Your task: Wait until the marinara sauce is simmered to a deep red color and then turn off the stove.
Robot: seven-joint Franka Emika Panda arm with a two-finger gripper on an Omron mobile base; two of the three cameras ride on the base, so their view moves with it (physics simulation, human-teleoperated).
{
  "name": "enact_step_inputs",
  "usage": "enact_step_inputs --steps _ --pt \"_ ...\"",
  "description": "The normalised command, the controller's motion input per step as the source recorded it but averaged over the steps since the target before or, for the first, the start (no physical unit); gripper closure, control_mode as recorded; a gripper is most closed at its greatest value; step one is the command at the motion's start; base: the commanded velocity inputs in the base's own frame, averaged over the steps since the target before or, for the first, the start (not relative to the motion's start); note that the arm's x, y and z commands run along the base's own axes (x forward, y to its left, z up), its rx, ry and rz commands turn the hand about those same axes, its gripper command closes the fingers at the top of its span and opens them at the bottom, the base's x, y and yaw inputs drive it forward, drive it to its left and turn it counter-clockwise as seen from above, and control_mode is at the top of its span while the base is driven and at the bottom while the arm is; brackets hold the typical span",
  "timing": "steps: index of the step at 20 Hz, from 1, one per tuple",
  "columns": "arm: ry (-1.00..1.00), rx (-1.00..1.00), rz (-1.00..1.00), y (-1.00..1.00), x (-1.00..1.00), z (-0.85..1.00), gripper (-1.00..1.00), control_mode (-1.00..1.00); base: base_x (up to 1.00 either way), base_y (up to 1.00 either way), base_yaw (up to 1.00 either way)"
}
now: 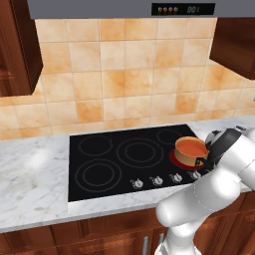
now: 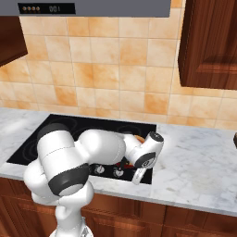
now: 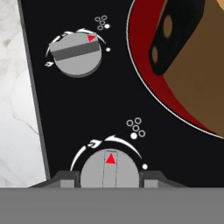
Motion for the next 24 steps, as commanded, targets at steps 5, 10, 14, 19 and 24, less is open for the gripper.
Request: enact_step_inputs --steps 5,10,14,19,24 --pt "0.00 0.00 0.00 0.00 0.00 0.00 1.00 -1.00 0.00 0.00 0.00" --pt "0.00 0.00 0.00 0.00 0.00 0.00 1.00 -1.00 0.00 0.00 0.00" --pt "0.00 0.00 0.00 0.00 0.00 0.00 1.00 -1.00 0.00 0.00 0.00" --pt "0.00 0.00 0.00 0.00 0.00 0.00 1.00 -1.00 0.00 0.00 0.00" --pt "0.00 0.00 0.00 0.00 0.00 0.00 1.00 -1.00 0.00 0.00 0.00"
